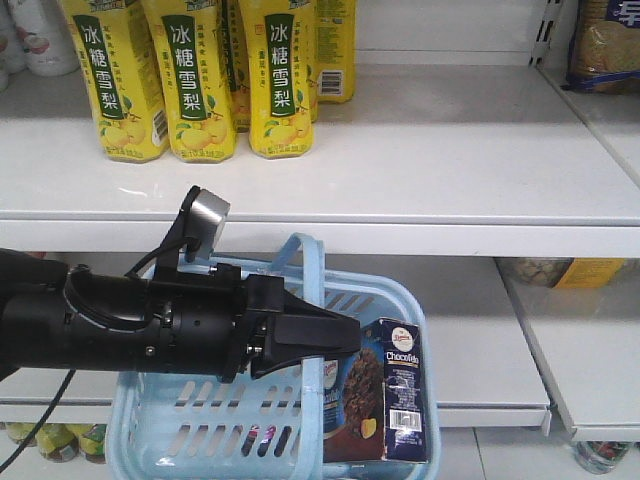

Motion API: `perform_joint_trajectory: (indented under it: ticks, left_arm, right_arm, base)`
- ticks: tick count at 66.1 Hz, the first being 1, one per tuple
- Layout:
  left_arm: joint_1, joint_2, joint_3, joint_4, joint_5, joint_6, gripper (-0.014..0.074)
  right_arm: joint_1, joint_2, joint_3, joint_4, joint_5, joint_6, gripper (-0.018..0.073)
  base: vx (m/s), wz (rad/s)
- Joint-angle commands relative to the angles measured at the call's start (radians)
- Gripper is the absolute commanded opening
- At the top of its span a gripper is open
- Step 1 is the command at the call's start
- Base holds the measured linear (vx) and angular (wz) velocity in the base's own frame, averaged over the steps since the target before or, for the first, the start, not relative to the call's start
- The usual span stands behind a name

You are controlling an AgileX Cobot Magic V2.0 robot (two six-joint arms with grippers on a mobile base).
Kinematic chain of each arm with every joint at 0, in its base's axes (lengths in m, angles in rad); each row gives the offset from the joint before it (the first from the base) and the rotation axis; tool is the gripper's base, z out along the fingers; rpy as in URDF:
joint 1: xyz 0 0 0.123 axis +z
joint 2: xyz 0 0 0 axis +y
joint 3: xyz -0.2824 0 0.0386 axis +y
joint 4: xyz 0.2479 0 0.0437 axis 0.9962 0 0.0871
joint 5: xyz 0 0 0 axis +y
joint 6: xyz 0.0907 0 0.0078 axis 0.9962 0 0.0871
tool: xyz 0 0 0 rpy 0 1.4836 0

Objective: Left arm holds basket, right arm returns cookies

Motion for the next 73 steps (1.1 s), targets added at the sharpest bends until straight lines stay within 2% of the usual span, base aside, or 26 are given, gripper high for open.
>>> perform_joint_trajectory:
  ticks: [1,73]
  left_arm:
    - [0.001,-0.033,-0.04,-0.095,0.027,0.018,-0.0003]
    - [0.001,-0.033,-0.04,-0.095,0.026,0.018,-0.0003]
  right_arm:
    - [-0.005,-0.013,0.018,-0.006,-0.072,-0.002,-0.0003]
    - [-0.005,-0.013,0.016,-0.006,-0.099,-0.003,-0.0003]
  base:
    - [-0.01,0.02]
    - [0.0,0.0]
